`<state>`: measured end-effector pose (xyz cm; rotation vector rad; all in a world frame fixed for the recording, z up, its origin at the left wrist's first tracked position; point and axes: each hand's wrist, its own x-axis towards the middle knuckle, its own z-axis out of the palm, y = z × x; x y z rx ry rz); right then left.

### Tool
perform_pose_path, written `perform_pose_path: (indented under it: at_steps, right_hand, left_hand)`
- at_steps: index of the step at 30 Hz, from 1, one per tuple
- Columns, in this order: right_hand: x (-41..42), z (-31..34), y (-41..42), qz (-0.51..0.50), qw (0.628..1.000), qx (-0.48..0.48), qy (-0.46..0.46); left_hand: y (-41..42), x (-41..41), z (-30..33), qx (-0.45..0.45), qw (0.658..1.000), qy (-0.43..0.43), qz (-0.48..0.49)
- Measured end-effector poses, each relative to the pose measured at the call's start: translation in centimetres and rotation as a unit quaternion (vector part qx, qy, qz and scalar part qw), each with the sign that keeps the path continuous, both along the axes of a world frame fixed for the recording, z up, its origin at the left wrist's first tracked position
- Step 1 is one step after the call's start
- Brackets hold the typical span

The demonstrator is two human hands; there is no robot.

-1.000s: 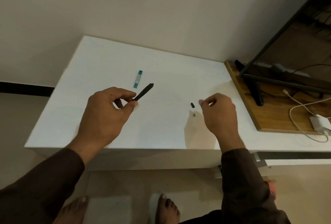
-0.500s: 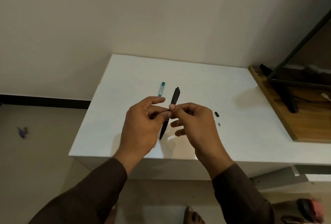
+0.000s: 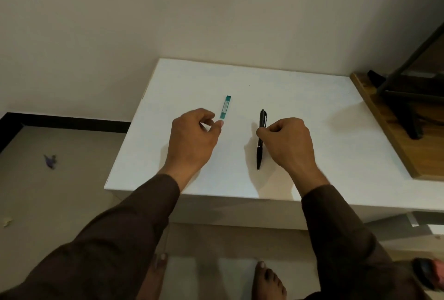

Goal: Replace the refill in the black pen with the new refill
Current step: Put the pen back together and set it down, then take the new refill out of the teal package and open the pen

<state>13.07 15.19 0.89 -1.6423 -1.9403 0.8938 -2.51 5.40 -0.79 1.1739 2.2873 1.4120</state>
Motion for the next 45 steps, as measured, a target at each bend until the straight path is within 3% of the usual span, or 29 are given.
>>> perform_pose_path:
  at_steps: [12,20,25,31,38,41,45]
  right_hand:
    - [0.2,-0.8,-0.2,0.024,0.998,0.028,-0.052]
    - [0.7,0.1,-0.8,-0.015,0.993,0.115,-0.01]
    - [-0.2,0.3,-1.3,-0.005,0.99,0.078,0.115]
    - [-1.7,1.4,-2.6,0.041,0.942,-0.098,0.32]
    - [-2.1,2.0,-3.1,0.06,0.896,-0.138,0.419]
    - [-1.7,1.9,-2.9,0.071,0.909,-0.125,0.392]
    - [-0.9,1.8,-2.9,0.122,0.931,-0.096,0.329]
  left_hand:
    - [3.8,0.0,-1.8,-0.055,0.997,0.011,0.046]
    - [5.2,-0.4,-1.7,-0.068,0.994,0.011,0.082]
    - [3.6,0.3,-1.0,-0.004,0.994,-0.028,0.106]
    - [-0.1,3.8,1.0,0.106,0.992,0.029,0.069]
    - [-1.5,4.7,1.8,0.124,0.991,0.039,0.015]
    - [-1.6,3.9,2.1,0.113,0.994,-0.002,-0.011]
    - [-0.8,1.1,3.2,0.115,0.973,-0.196,-0.034]
